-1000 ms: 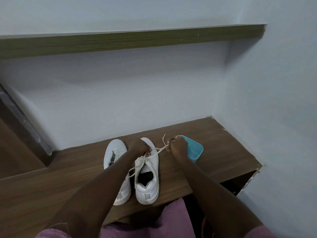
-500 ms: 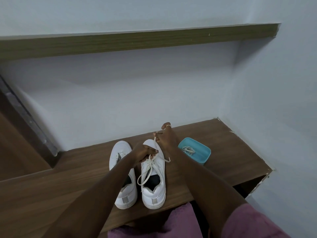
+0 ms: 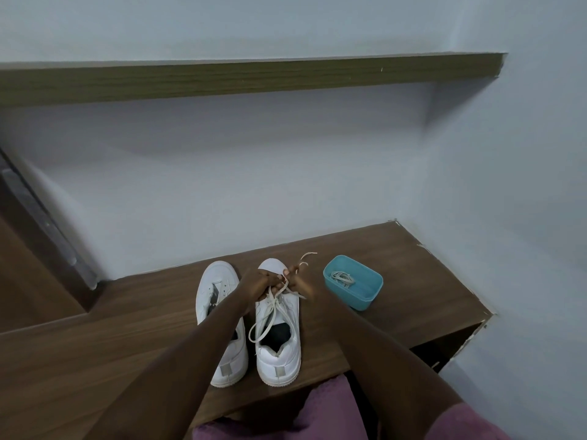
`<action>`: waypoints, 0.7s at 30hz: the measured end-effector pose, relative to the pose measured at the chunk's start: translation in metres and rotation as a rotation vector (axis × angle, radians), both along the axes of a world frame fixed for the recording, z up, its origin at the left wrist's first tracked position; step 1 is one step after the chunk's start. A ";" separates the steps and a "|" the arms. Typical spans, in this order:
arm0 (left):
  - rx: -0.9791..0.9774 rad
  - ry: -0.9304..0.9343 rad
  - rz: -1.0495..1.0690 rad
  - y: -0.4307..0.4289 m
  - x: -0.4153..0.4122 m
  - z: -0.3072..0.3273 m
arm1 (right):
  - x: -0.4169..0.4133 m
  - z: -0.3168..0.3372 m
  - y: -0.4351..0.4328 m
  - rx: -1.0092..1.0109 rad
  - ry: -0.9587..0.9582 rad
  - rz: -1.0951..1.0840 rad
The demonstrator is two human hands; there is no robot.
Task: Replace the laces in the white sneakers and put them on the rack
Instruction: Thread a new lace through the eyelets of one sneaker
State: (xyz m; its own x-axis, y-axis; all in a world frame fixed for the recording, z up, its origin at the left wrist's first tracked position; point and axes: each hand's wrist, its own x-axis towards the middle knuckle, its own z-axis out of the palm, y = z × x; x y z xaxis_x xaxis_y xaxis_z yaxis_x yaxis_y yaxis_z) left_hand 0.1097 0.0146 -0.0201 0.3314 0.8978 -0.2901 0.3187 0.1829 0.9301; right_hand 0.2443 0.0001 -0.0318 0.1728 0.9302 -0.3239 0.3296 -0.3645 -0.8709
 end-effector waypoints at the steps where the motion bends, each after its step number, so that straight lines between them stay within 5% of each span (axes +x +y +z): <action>1: 0.014 0.010 0.005 0.001 0.000 0.000 | -0.001 -0.003 -0.005 0.000 -0.009 0.008; 6: 0.049 0.030 0.025 0.001 -0.006 -0.001 | 0.001 -0.013 -0.018 0.129 -0.001 -0.046; 12: 0.288 0.248 -0.063 -0.003 -0.011 0.004 | -0.004 -0.008 -0.027 0.213 -0.628 0.251; 15: 0.395 0.382 -0.095 -0.006 -0.010 0.004 | -0.012 -0.003 -0.028 0.160 -0.762 0.295; 17: 0.441 0.465 -0.117 -0.009 -0.008 0.003 | -0.015 0.003 -0.026 0.125 -0.697 0.257; 21: 0.519 0.574 -0.159 -0.012 -0.009 0.002 | -0.011 0.013 -0.019 -0.024 -0.102 0.076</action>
State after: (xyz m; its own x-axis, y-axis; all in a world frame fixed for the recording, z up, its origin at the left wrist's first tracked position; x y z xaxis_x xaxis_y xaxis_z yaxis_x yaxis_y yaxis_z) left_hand 0.1006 0.0022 -0.0178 0.3920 0.9199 -0.0118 0.7609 -0.3171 0.5661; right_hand 0.2334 -0.0190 -0.0192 0.1349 0.9340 -0.3308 0.4432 -0.3555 -0.8229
